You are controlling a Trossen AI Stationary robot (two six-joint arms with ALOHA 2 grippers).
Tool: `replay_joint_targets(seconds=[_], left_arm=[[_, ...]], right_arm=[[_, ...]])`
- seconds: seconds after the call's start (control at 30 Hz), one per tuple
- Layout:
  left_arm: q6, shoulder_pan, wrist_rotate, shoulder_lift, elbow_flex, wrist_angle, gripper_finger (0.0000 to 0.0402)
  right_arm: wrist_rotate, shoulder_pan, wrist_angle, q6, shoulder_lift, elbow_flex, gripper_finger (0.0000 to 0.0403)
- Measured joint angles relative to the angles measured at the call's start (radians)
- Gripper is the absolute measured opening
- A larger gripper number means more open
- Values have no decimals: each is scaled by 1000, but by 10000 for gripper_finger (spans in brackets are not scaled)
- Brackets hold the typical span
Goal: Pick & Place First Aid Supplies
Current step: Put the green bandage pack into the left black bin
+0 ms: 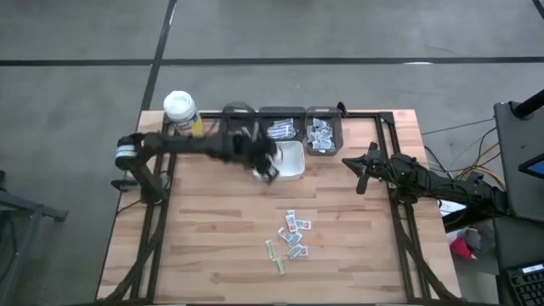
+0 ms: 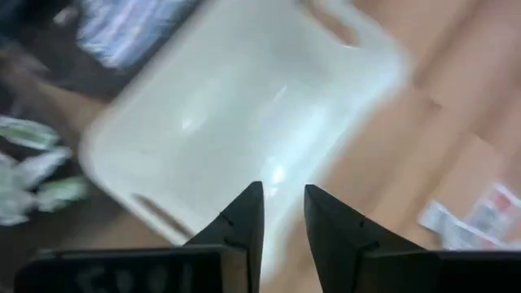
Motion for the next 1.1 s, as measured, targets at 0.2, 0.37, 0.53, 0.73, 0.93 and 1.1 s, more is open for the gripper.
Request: replay_joint_targets(seconds=[0.2, 0.37, 0.53, 0.73, 0.93, 1.1], left_arm=[[-208, -283, -156, 9, 2, 8, 85], [-368, -456, -233, 50, 1, 14, 85], [-469, -536, -225, 130, 37, 14, 84], [-445, -551, -112, 250, 115, 15, 84], [-400, -550, 12, 341, 165, 15, 84], [-420, -549, 64, 364, 162, 10, 85]], right_arm=[[0, 0, 0, 0, 0, 0, 8], [-1, 0, 0, 0, 0, 0, 8], [-5, 0, 0, 4, 2, 0, 8], [-8, 0, 0, 5, 2, 0, 8], [-8, 0, 0, 8, 3, 0, 8], [-8, 0, -1, 8, 4, 0, 8]])
